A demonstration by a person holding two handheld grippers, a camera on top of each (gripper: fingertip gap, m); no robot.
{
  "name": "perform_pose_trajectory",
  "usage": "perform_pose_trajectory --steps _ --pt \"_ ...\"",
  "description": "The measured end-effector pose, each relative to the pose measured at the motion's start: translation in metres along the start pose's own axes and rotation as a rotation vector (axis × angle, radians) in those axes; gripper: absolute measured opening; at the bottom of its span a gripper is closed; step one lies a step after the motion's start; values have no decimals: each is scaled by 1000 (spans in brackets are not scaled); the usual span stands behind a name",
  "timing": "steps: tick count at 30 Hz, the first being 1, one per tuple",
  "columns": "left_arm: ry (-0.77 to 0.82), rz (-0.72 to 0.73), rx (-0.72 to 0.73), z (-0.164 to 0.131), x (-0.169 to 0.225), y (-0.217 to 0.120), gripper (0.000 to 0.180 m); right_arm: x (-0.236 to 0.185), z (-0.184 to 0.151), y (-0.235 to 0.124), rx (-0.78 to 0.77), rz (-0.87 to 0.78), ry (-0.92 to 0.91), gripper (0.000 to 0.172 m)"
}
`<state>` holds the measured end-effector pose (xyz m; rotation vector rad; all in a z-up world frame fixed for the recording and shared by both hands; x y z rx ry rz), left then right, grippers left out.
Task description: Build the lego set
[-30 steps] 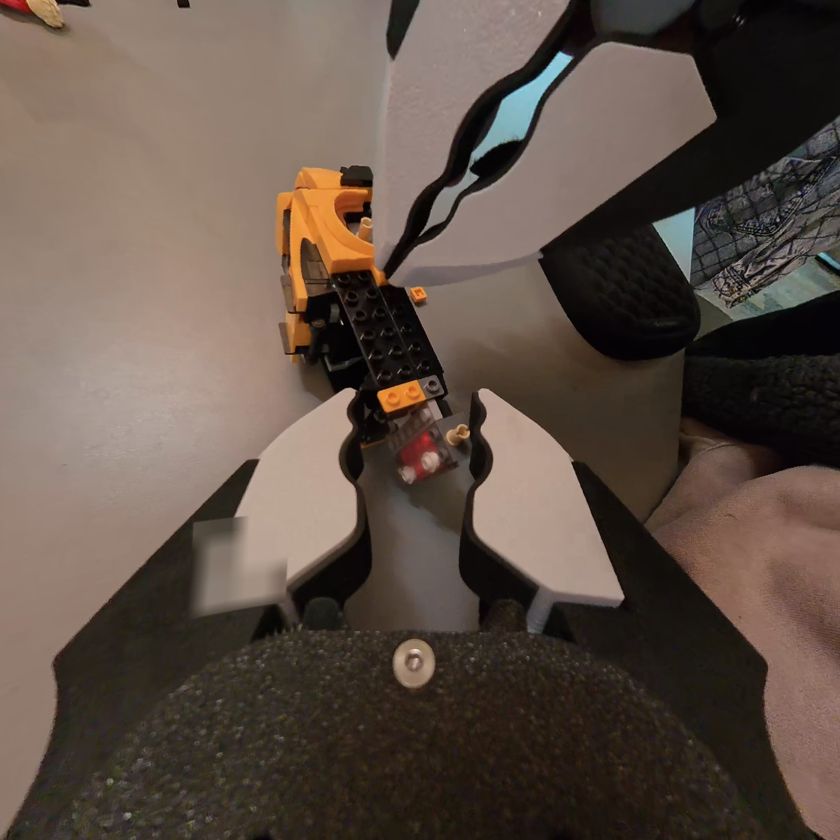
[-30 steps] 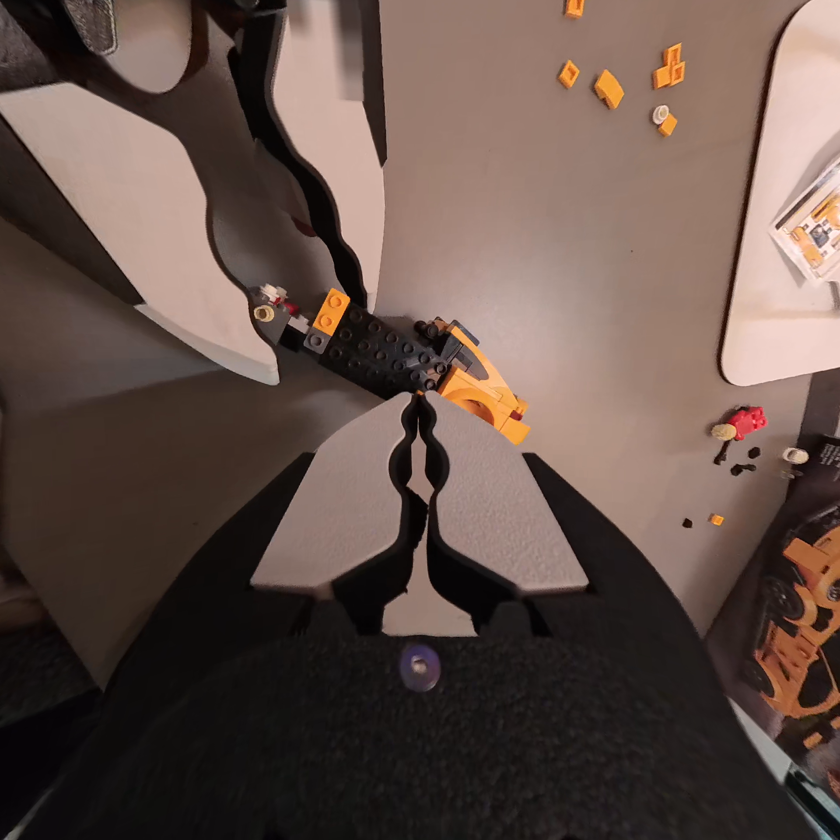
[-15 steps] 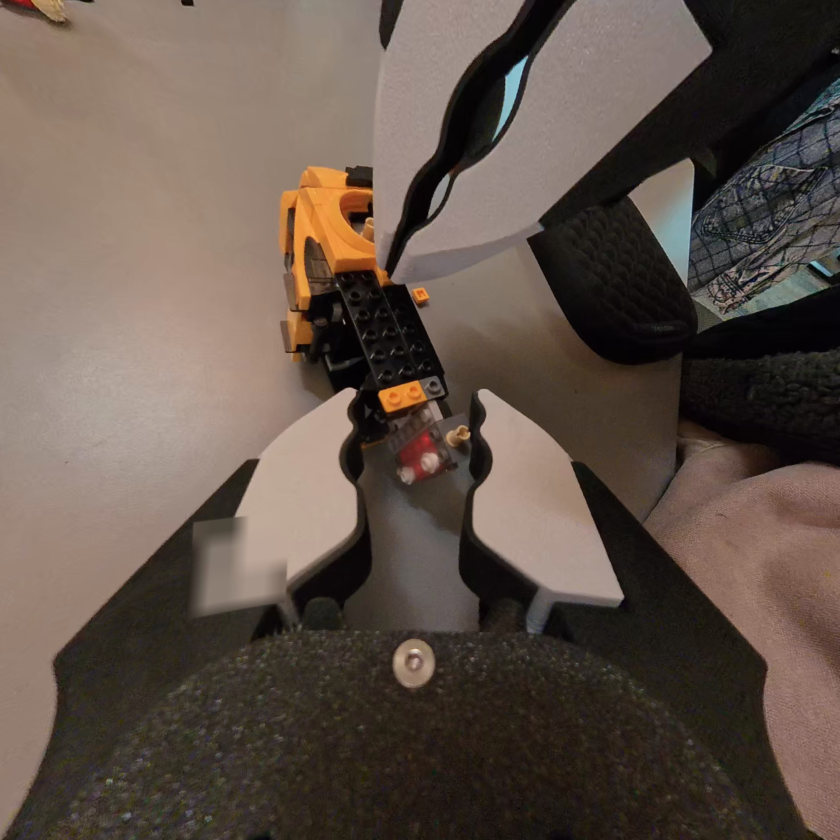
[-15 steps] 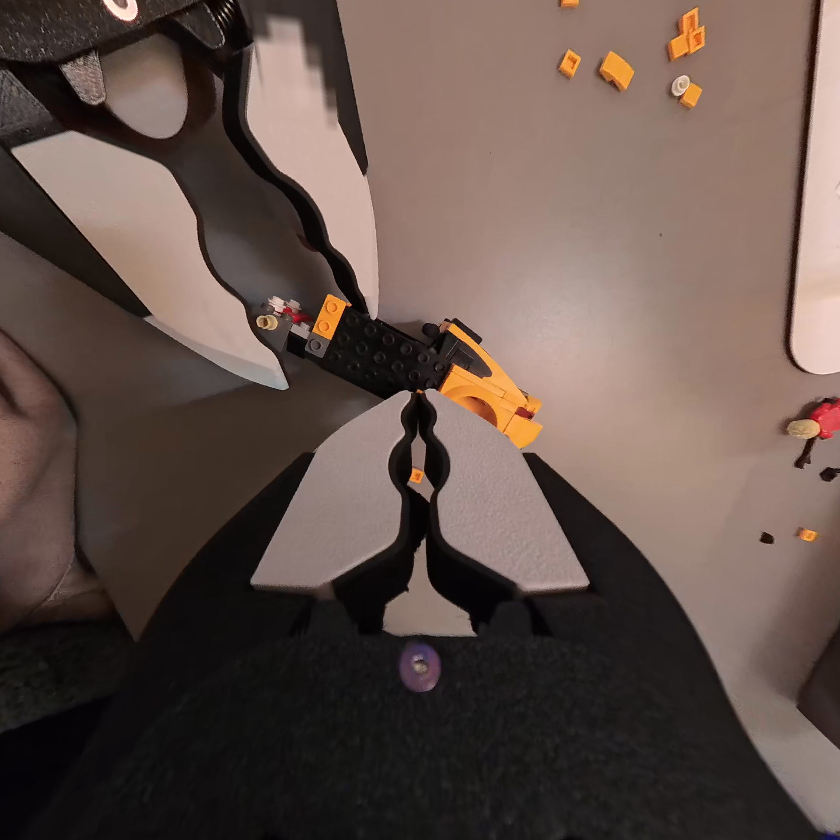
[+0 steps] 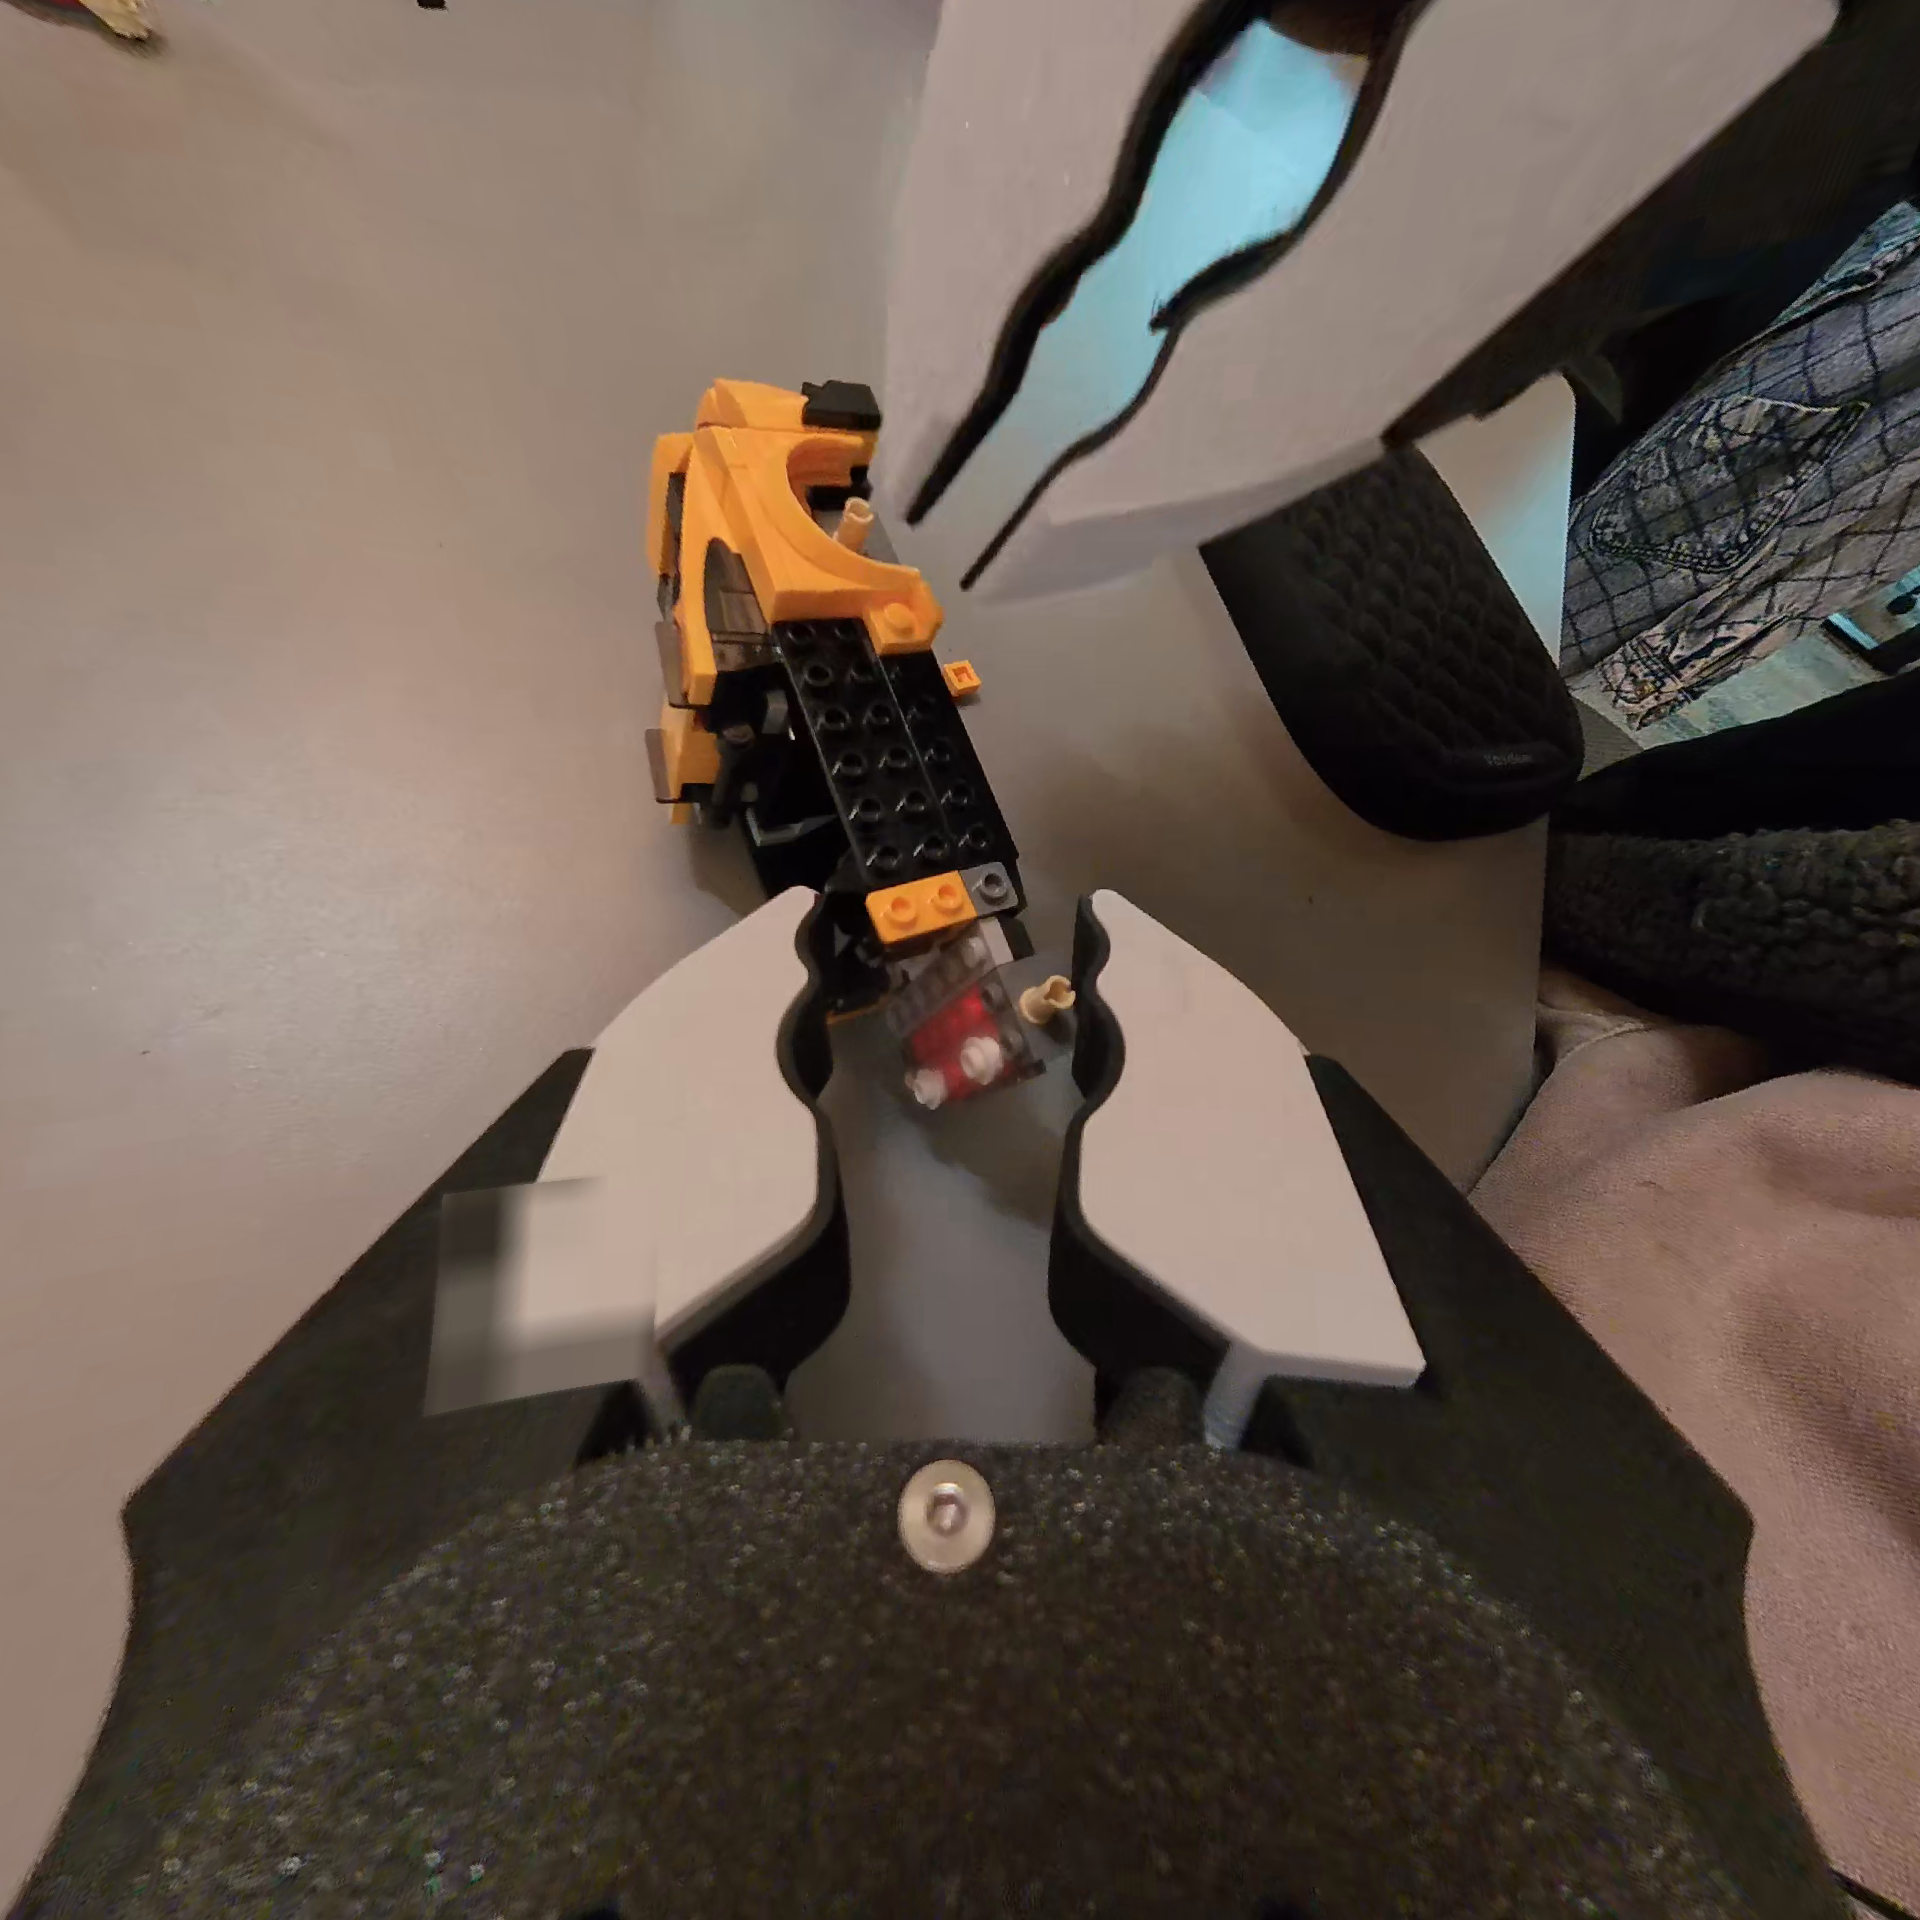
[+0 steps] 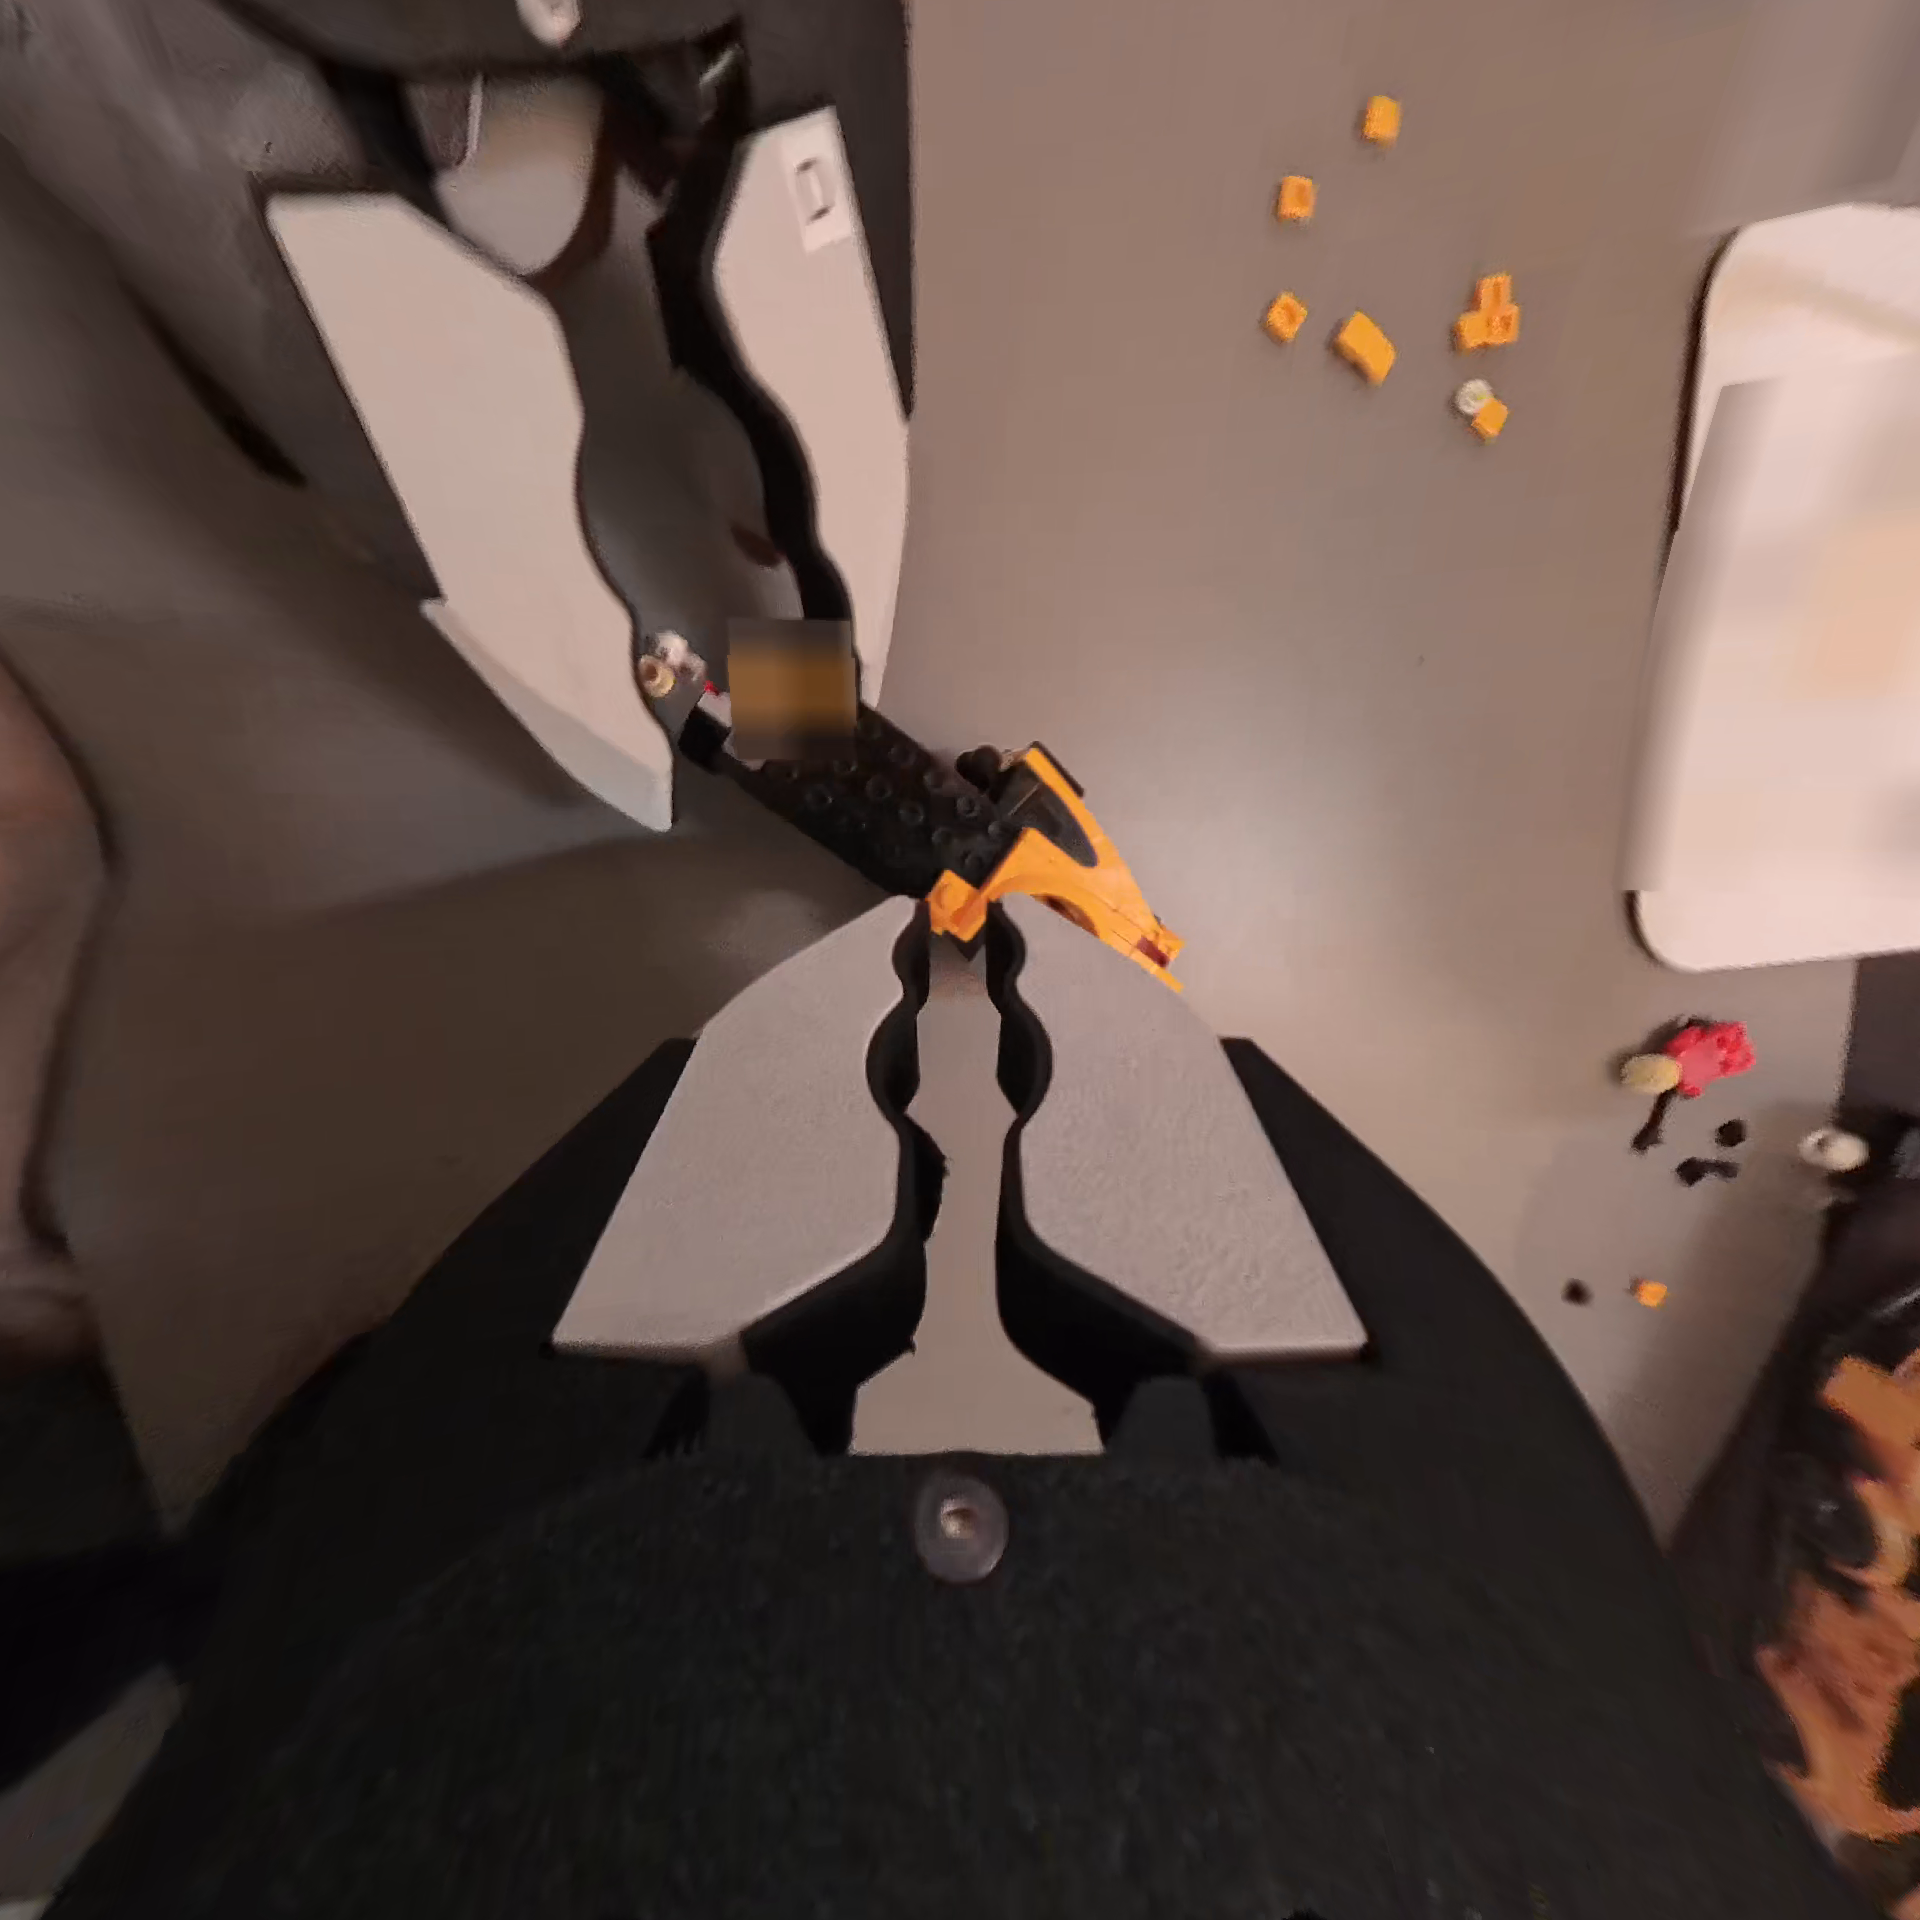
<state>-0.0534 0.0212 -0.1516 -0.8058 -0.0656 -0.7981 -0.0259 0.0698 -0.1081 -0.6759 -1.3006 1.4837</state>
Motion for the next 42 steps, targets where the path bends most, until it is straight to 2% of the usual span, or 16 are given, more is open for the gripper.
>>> perform_pose_trajectory --steps 4,9,15,18,20,24,30,34,36,40,42 --pt "0 -1 0 0 0 0 43 -4 -2 10 -82 -74 -191 8" --pt "0 0 0 0 0 0 43 -5 -3 13 -116 -55 -201 5" --pt "-1 0 1 0 -1 0 43 -5 -3 13 -97 -25 -135 4" --pt "-1 -2 3 0 -1 0 43 0 -5 -5 -22 -42 -71 7" --pt "0 -1 6 0 -1 0 43 0 -20 -12 -27 -38 -5 7" --pt "7 6 13 1 -2 0 43 -13 -60 21 -96 -12 115 12" --pt "56 42 27 3 -5 -2 46 -19 -79 50 -49 43 311 19" --pt "89 58 47 7 -6 -6 51 -19 -76 57 30 107 410 8" --pt "119 73 79 12 -6 -11 49 -24 -72 54 74 135 391 8" --pt "233 34 167 23 8 -24 28 -35 -44 16 237 112 285 8" --pt "215 -93 205 27 25 -29 20 -41 -26 -6 287 28 165 8"
Point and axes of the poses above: each gripper's, where its closed fingertips meet, y out along the fingers, z out of its top, x = y × z across the jaws, the point moved 2 cm from there along -y, back along the fingers, and after that the axes turned 7 degrees about -x, right-handed, at the moved point
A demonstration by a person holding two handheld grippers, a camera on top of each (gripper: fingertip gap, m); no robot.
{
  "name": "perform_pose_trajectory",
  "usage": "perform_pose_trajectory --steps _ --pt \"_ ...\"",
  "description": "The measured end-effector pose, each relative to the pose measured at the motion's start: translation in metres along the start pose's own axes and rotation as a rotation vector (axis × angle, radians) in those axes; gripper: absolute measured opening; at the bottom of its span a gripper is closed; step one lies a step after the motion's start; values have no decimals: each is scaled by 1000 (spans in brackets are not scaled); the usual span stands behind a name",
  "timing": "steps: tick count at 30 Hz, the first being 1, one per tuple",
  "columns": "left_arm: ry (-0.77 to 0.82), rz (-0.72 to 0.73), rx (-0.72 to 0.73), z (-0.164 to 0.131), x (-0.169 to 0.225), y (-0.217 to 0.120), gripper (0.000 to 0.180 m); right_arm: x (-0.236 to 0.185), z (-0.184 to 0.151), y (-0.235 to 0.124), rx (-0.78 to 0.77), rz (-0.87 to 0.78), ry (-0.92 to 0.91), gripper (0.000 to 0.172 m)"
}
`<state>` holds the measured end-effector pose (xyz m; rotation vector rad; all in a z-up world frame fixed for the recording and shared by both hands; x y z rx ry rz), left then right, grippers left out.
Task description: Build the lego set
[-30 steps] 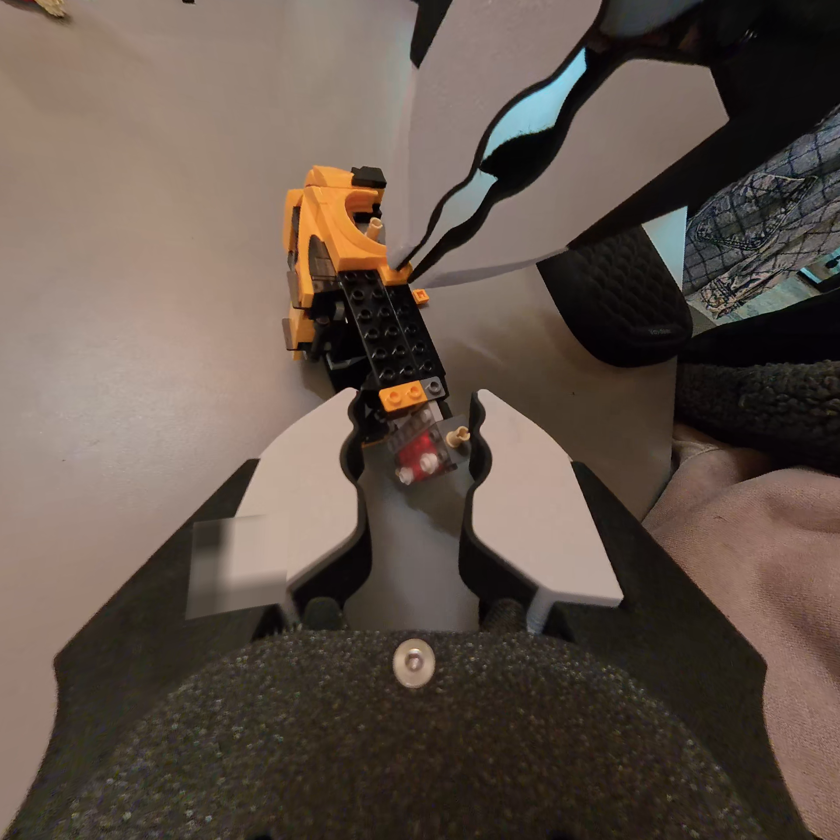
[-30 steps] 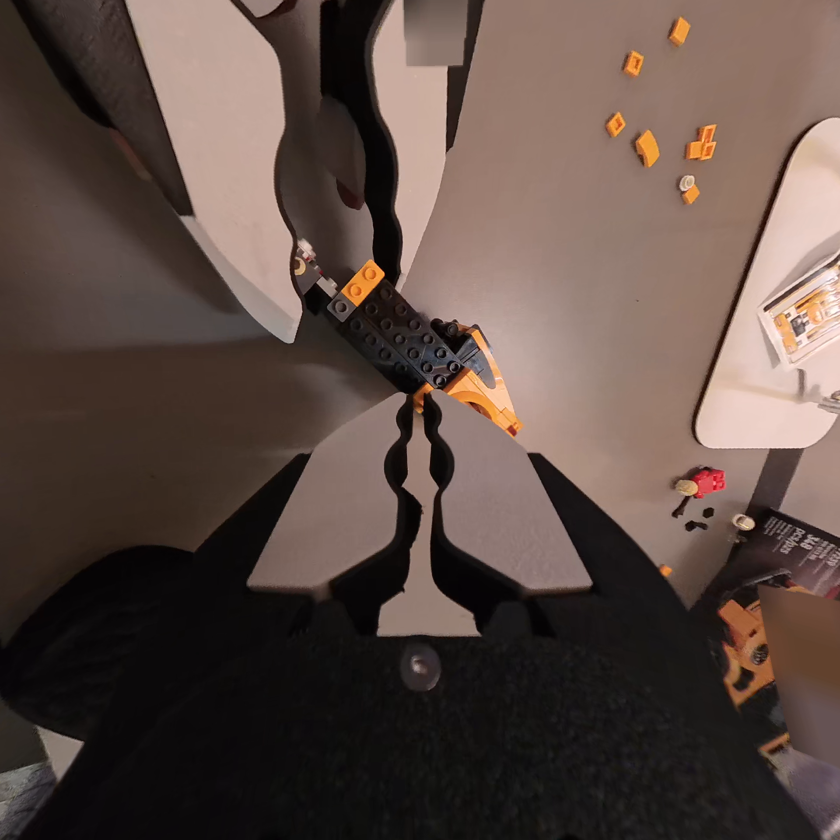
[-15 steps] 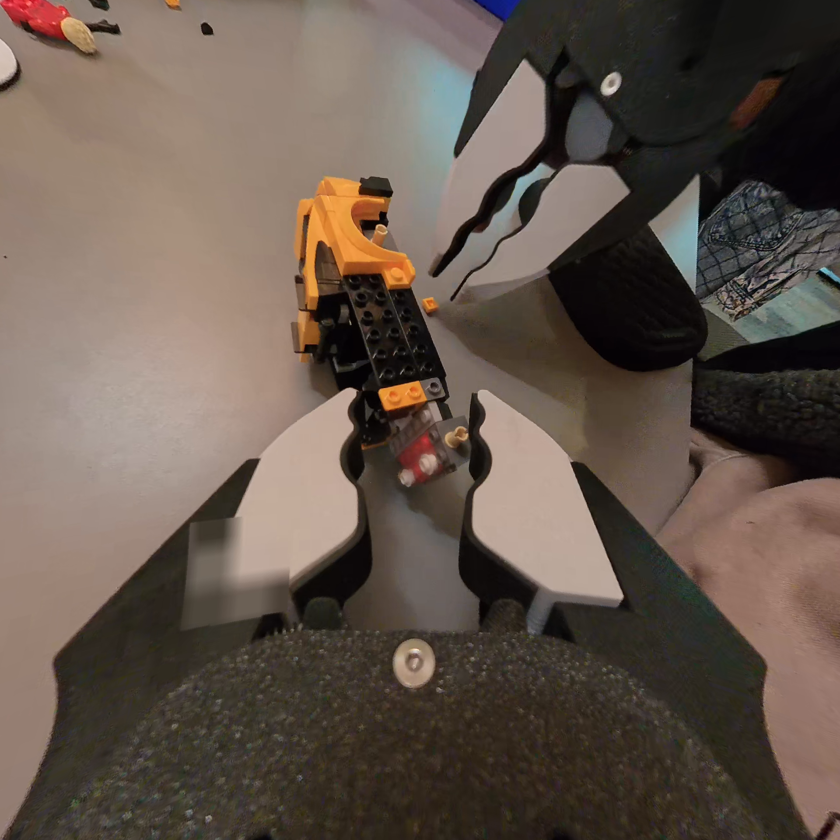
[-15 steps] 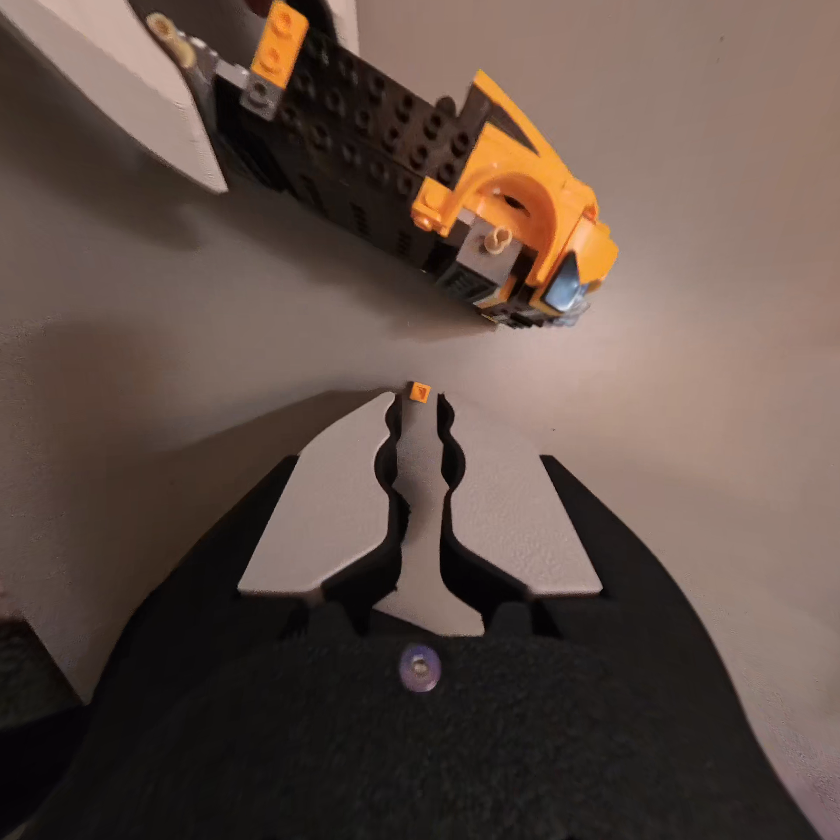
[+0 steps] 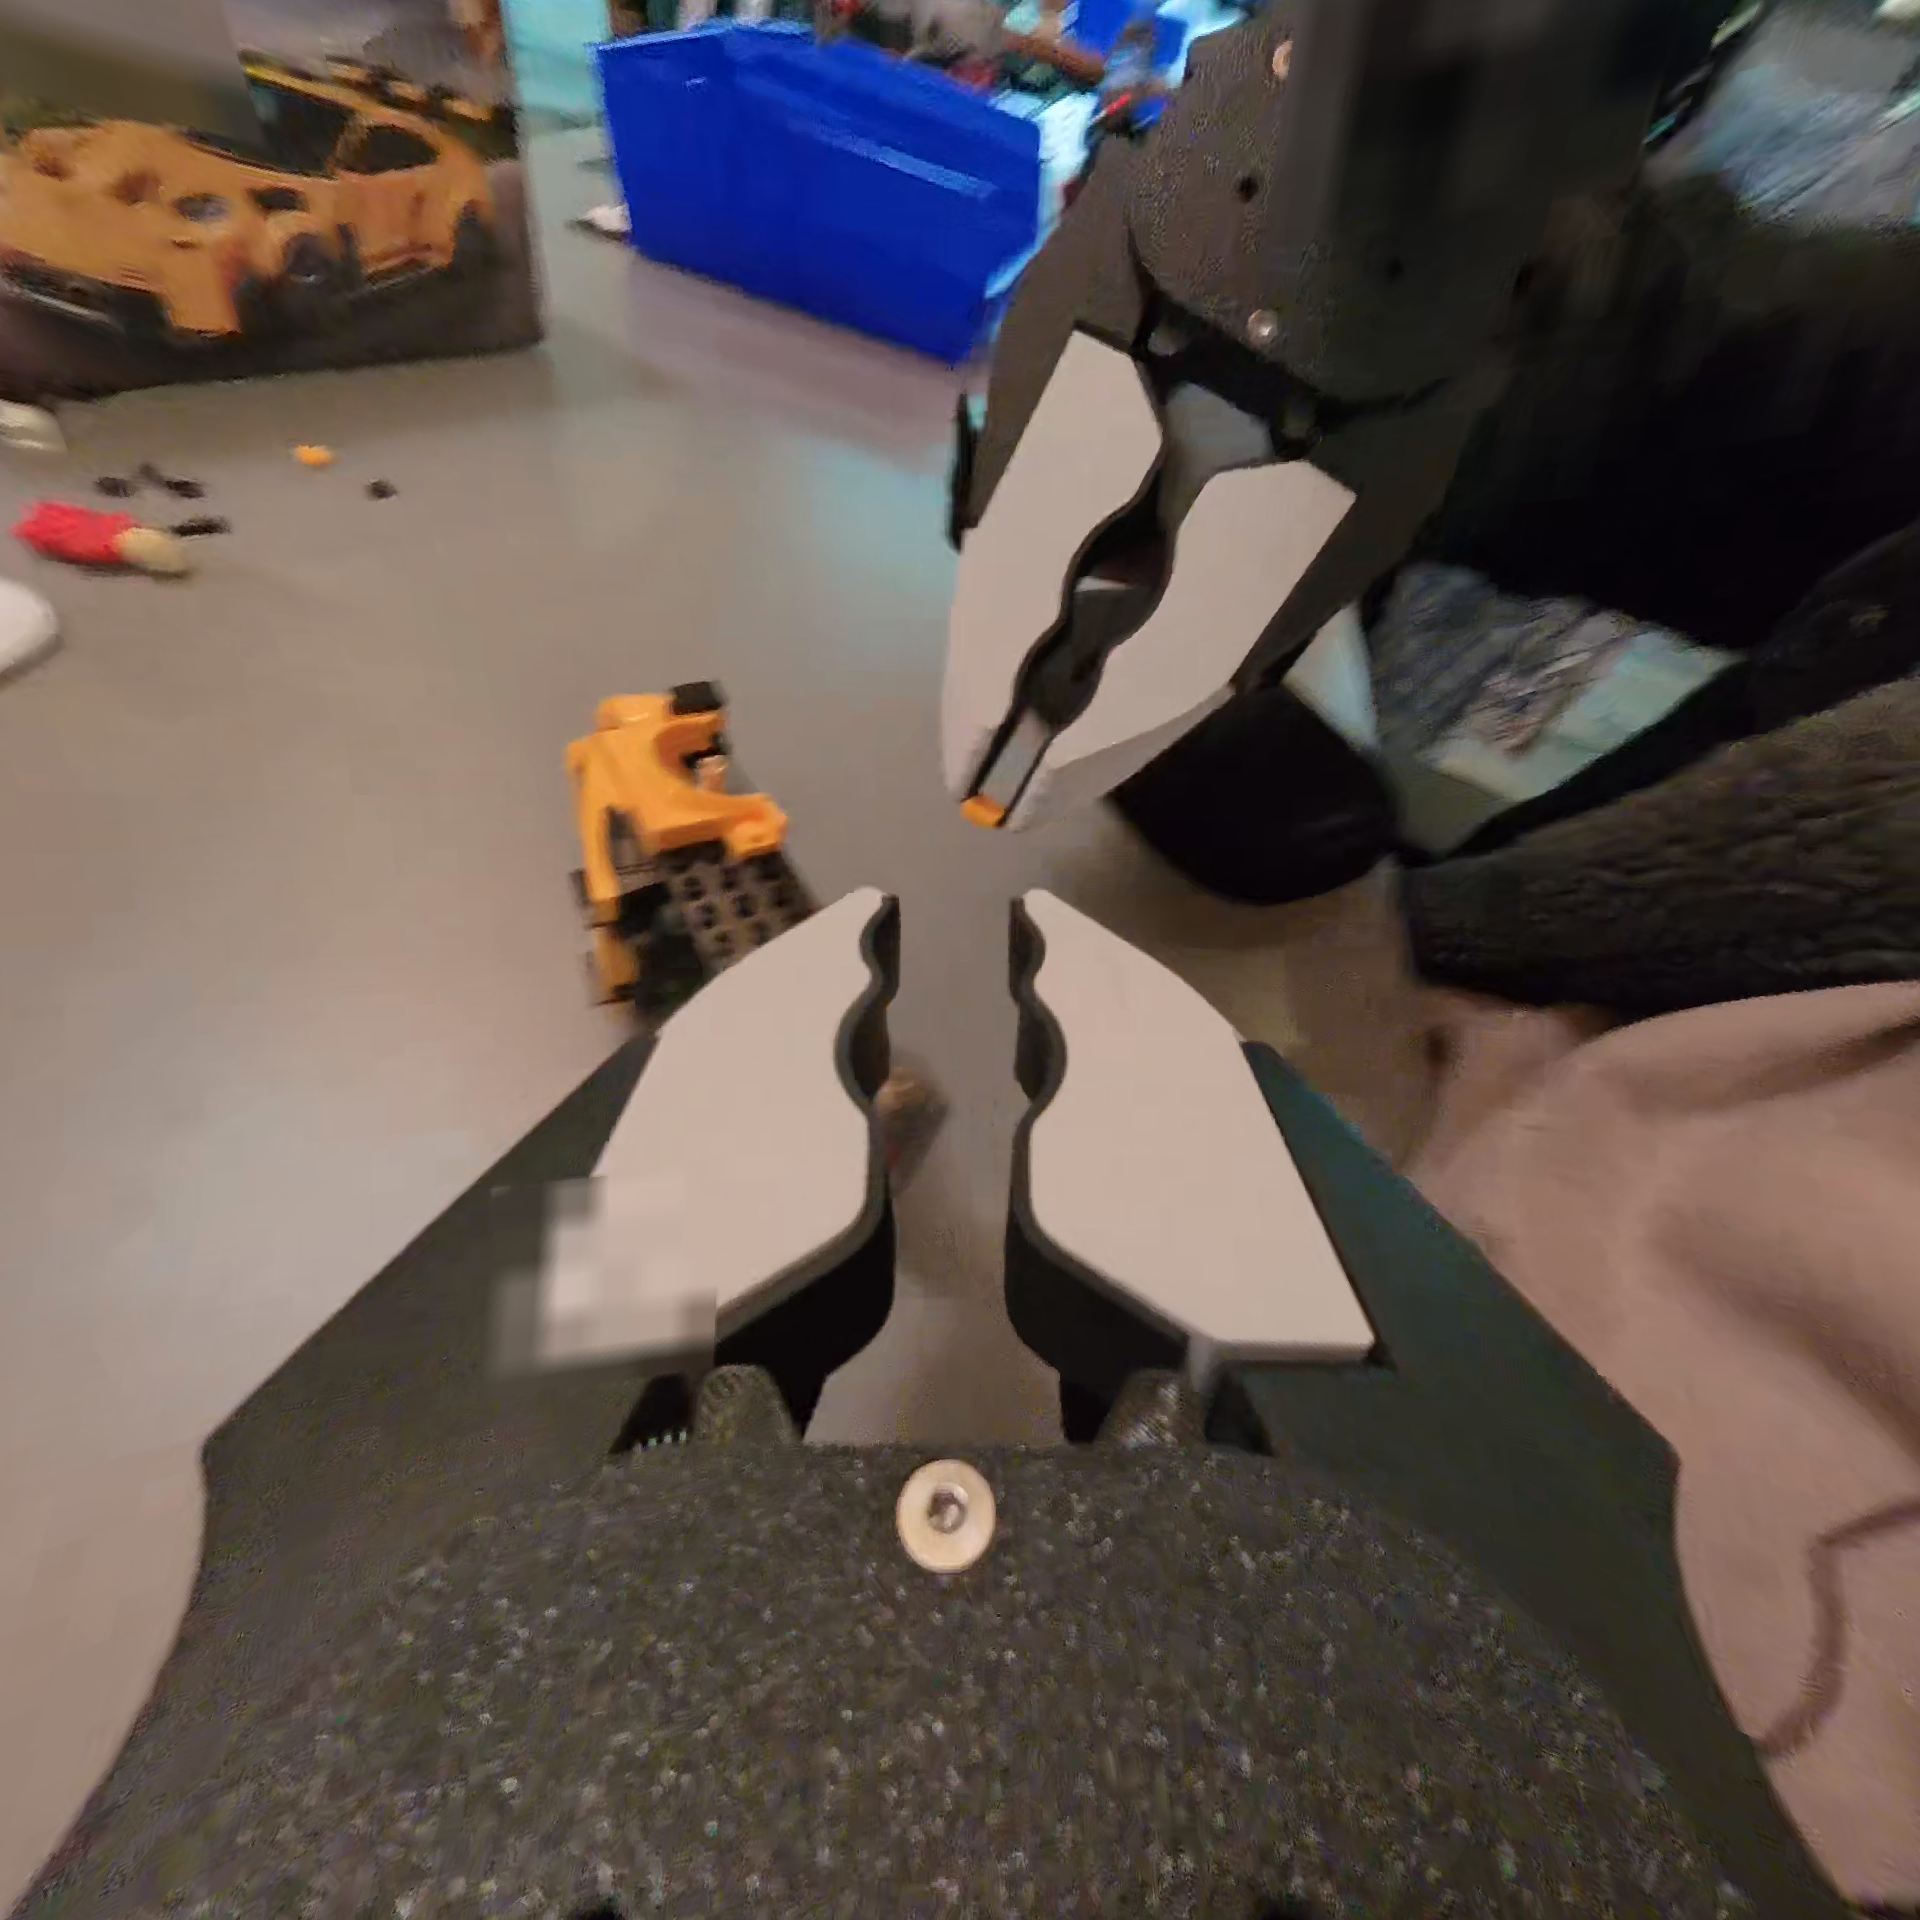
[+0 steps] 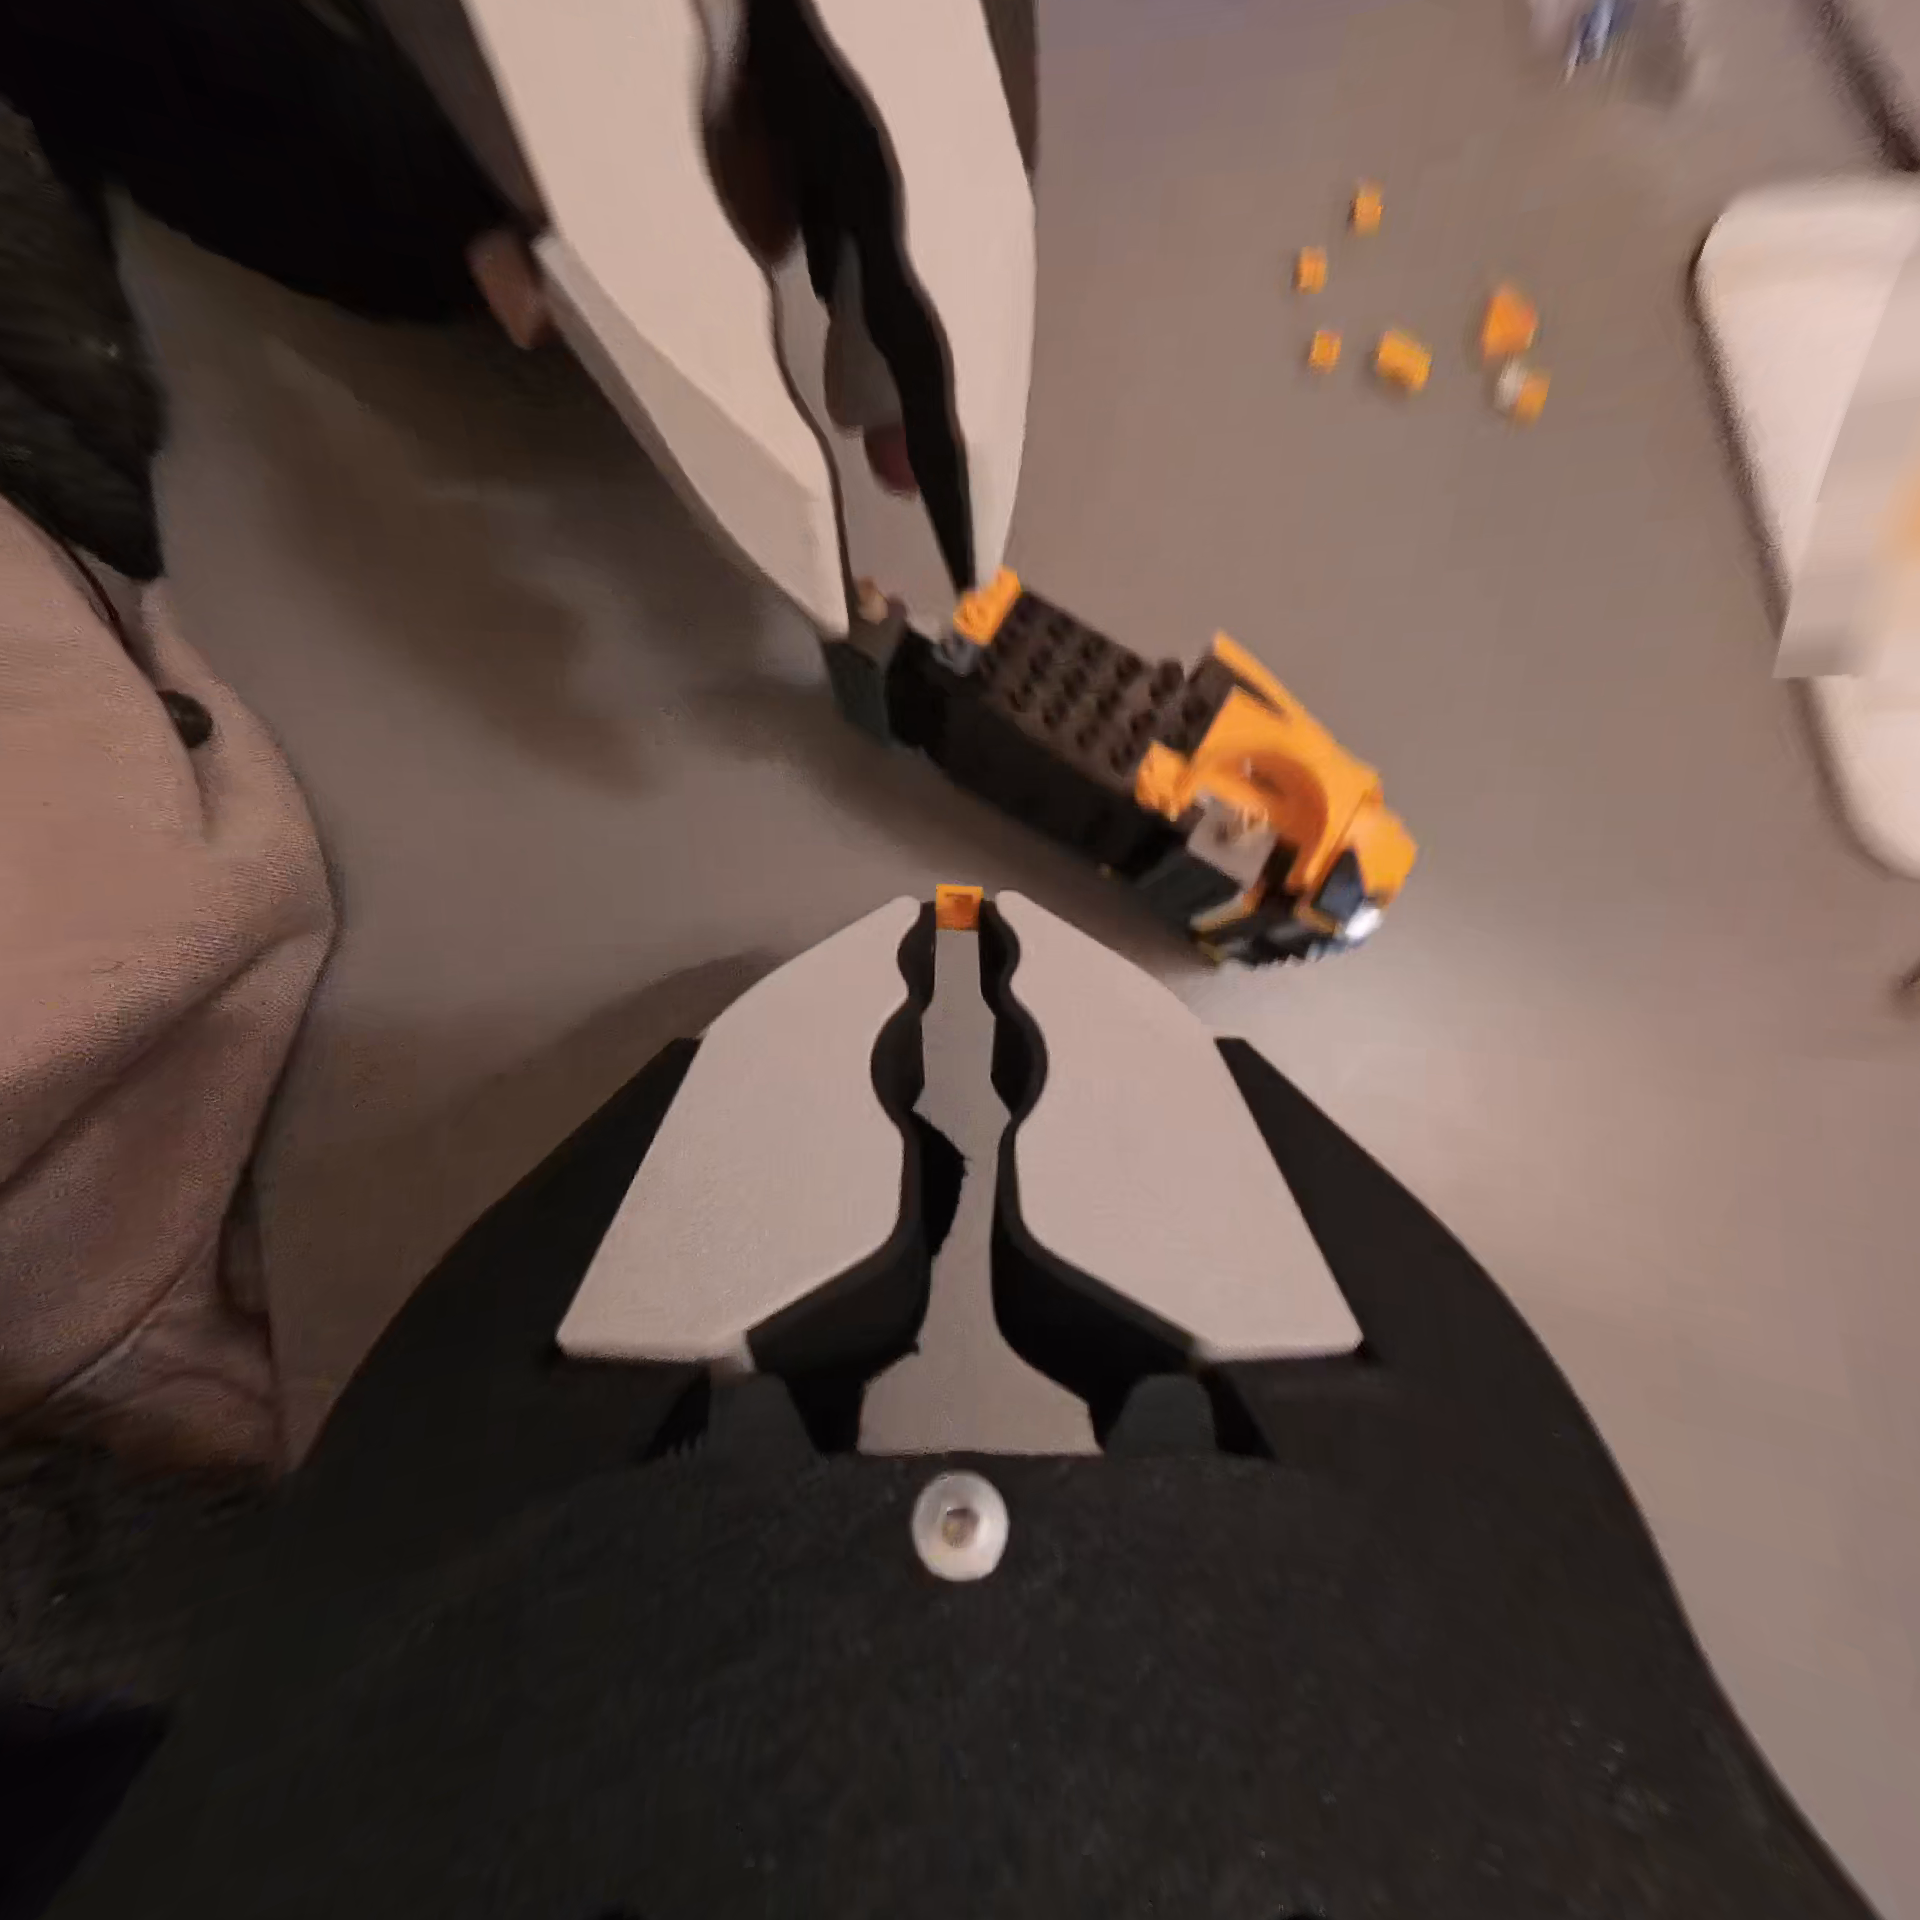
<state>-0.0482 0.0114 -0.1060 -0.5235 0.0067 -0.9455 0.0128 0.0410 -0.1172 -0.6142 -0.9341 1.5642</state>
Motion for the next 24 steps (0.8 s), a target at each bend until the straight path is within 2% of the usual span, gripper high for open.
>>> perform_pose_trajectory --steps 3,8,11,14,19,21,24 --pt "-161 -200 51 7 17 -3 19 -16 24 -11 16 -68 -150 8" --pt "-402 -428 69 11 25 -7 18 -33 48 -20 35 -98 -248 8" --pt "-457 -515 89 14 30 -10 13 -35 52 -24 27 -132 -280 8" --pt "-531 -628 112 19 36 -14 15 -38 54 -24 14 -167 -310 8" --pt "-577 -673 127 20 36 -16 6 -42 59 -27 29 -210 -342 7" --pt "-579 -715 159 25 38 -21 6 -43 64 -32 83 -219 -333 8" --pt "-591 -859 268 39 43 -38 5 -45 82 -48 287 -225 -294 8"
Point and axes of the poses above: each gripper's, where its closed fingertips meet, y out along the fingers, z out of its top, x = y × z across the jaws, the point moved 2 cm from there along -y, back along the fingers, and after that the axes turned 7 degrees about -x, right-handed, at the moved point
